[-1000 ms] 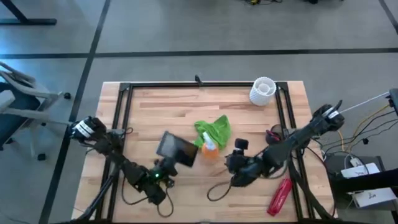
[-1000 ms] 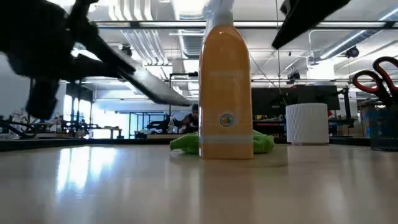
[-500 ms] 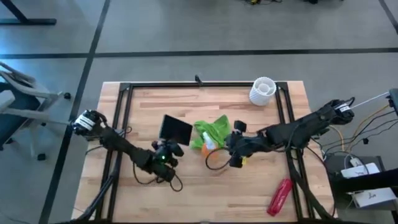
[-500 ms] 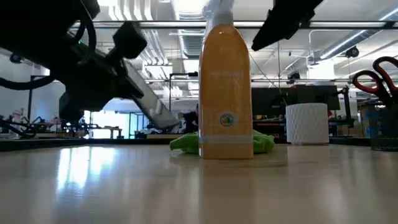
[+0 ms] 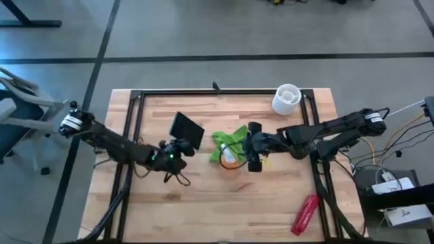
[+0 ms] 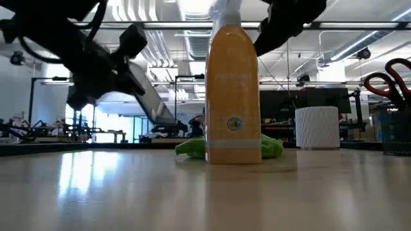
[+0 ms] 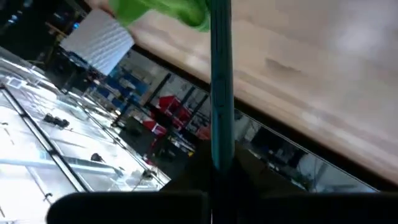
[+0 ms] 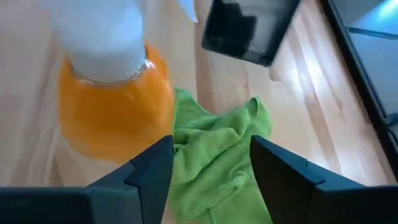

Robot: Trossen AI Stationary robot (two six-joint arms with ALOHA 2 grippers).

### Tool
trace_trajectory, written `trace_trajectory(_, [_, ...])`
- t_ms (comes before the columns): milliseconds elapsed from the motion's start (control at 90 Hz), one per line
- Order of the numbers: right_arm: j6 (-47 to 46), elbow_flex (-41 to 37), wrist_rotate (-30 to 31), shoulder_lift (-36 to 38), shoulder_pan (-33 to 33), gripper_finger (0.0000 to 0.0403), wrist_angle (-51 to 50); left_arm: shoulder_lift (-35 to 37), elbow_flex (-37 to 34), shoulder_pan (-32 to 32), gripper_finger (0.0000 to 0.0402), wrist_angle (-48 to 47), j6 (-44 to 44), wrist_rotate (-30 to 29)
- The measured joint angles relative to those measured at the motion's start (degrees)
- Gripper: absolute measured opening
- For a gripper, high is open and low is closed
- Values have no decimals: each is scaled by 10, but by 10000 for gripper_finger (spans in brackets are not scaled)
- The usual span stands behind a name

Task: Apply microfiber cloth
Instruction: Spray the front and back of the tablet with the spray bottle

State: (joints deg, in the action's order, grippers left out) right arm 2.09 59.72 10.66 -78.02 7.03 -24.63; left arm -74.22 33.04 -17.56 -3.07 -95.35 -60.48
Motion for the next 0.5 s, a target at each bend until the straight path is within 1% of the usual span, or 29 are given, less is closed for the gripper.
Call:
trace_trajectory(56, [8, 0, -15, 0, -3, 193, 3, 7, 1, 9, 5, 23, -21, 2])
trace_trajectory(133, [18, 0, -20, 0, -2, 197, 20, 7, 6, 15, 5, 51, -60, 10])
trace_trajectory(244, [25, 0, -23, 1, -2, 209, 50, -6, 17, 15, 5, 96, -106, 63])
trace_trajectory(311, [25, 0, -26, 1, -2, 221, 64, -21, 17, 14, 5, 143, -131, 94])
trace_trajectory(400, [25, 0, -48, 1, -2, 239, 76, -41, 18, 15, 5, 213, -159, 93])
trace_trajectory(500, [21, 0, -53, 4, -2, 264, 77, -52, 19, 15, 5, 238, -179, 99])
